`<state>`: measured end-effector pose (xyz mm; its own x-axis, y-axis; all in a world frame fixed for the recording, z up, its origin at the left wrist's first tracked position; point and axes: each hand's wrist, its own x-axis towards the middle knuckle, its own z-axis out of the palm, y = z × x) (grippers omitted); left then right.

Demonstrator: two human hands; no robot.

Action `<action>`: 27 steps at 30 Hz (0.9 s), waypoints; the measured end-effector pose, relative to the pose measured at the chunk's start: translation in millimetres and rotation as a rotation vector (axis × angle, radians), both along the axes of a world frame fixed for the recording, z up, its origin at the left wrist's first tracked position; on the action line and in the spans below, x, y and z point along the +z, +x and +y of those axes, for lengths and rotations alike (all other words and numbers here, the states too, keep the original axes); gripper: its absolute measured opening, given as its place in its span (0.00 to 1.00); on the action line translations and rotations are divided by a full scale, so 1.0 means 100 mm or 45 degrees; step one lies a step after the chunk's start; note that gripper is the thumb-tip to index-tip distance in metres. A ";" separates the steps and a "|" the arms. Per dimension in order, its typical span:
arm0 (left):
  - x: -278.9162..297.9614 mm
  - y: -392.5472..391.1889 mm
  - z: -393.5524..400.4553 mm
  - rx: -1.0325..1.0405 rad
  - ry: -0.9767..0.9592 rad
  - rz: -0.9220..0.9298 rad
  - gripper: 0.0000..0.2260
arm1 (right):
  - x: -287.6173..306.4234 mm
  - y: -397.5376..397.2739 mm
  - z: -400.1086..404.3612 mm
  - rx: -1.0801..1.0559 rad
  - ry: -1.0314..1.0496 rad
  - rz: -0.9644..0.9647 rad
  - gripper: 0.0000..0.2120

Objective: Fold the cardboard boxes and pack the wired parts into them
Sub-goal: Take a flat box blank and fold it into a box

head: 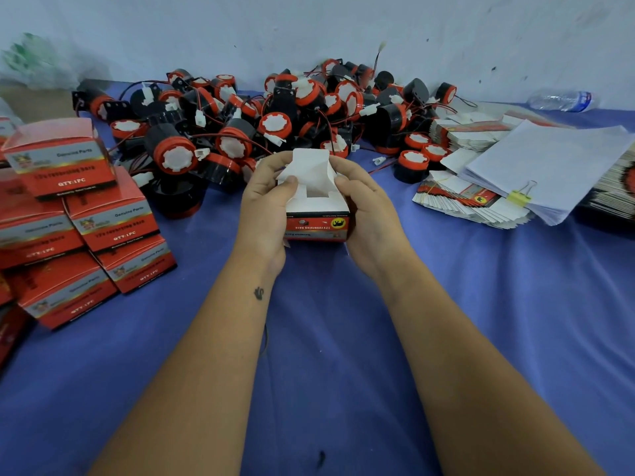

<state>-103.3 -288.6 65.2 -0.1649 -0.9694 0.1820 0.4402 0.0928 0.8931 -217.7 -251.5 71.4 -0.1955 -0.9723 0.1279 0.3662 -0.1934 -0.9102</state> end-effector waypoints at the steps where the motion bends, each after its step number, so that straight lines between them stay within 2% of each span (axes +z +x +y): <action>1: 0.00 0.00 0.00 0.017 0.005 -0.005 0.15 | -0.01 0.00 0.00 0.008 -0.006 0.036 0.15; 5: 0.01 0.00 0.00 0.062 0.035 0.000 0.14 | -0.03 0.02 -0.01 -0.031 -0.021 0.189 0.20; 9: 0.01 0.00 0.03 0.002 0.116 0.100 0.11 | -0.03 0.06 0.01 -0.107 -0.066 0.177 0.21; 11: 0.00 -0.01 0.03 -0.036 0.121 0.100 0.12 | -0.03 0.06 0.02 -0.138 -0.051 0.149 0.17; 14: -0.02 -0.03 0.03 -0.010 0.040 -0.099 0.05 | -0.04 0.04 0.03 -0.081 0.032 0.037 0.09; 16: -0.01 -0.02 0.02 -0.018 0.041 -0.152 0.08 | -0.04 0.03 0.03 -0.108 0.031 0.127 0.05; 19: 0.01 0.02 -0.01 -0.047 0.097 -0.147 0.11 | -0.06 0.03 0.02 -0.188 -0.004 0.304 0.10; 27: 0.00 0.00 -0.02 -0.003 0.044 -0.183 0.18 | 0.00 0.07 0.04 -0.243 0.048 0.315 0.18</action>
